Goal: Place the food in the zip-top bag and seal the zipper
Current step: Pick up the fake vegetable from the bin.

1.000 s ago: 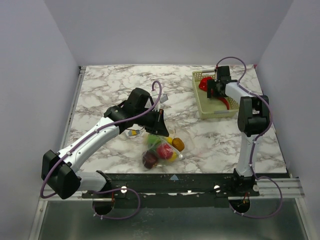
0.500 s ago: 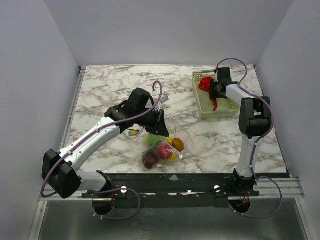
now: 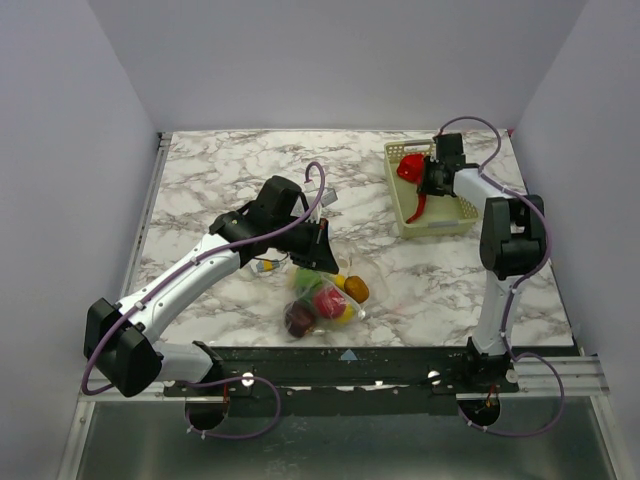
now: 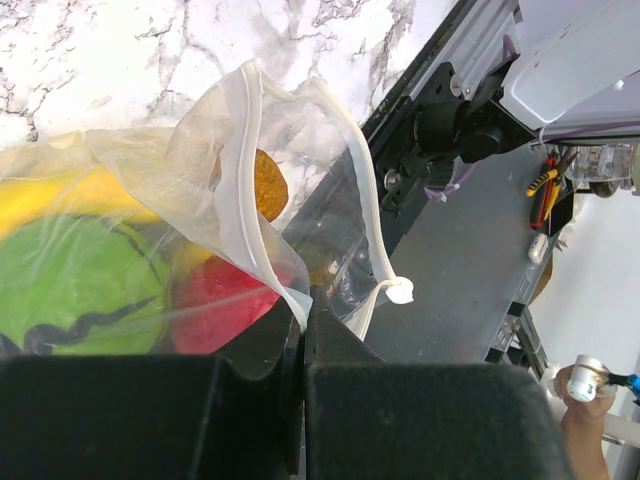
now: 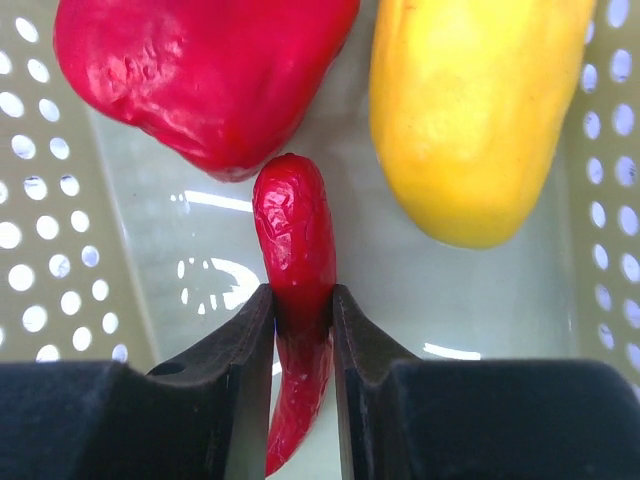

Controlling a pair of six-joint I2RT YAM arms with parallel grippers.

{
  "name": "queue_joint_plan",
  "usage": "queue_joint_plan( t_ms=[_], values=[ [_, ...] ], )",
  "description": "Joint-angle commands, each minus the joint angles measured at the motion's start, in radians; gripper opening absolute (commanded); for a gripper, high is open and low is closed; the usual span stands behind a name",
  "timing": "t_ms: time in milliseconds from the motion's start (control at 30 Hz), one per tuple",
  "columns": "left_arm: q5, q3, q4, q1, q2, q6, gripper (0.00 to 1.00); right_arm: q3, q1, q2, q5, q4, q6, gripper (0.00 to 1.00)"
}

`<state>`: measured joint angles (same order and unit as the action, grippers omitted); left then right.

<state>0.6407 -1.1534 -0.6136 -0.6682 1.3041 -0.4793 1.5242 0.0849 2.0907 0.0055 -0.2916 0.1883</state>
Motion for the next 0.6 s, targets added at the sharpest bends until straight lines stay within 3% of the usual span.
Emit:
queue_joint_plan(
  t_ms=[0, 333, 467, 567],
  values=[
    [0.030, -0.012, 0.028, -0.004, -0.002, -0.002, 0.00, -0.034, 0.003, -0.113, 0.054, 0.040, 0.035, 0.12],
    [0.028, -0.011, 0.030, -0.004, 0.000, -0.002, 0.00, -0.087, 0.003, -0.330, 0.160, 0.062, 0.062, 0.00],
    [0.027, -0.011, 0.031, -0.004, 0.000, -0.002, 0.00, -0.158, 0.003, -0.450, 0.133, 0.095, 0.090, 0.00],
    [0.027, -0.011, 0.029, -0.004, 0.000, -0.002, 0.00, -0.228, 0.005, -0.540, 0.026, 0.119, 0.112, 0.00]
  ],
)
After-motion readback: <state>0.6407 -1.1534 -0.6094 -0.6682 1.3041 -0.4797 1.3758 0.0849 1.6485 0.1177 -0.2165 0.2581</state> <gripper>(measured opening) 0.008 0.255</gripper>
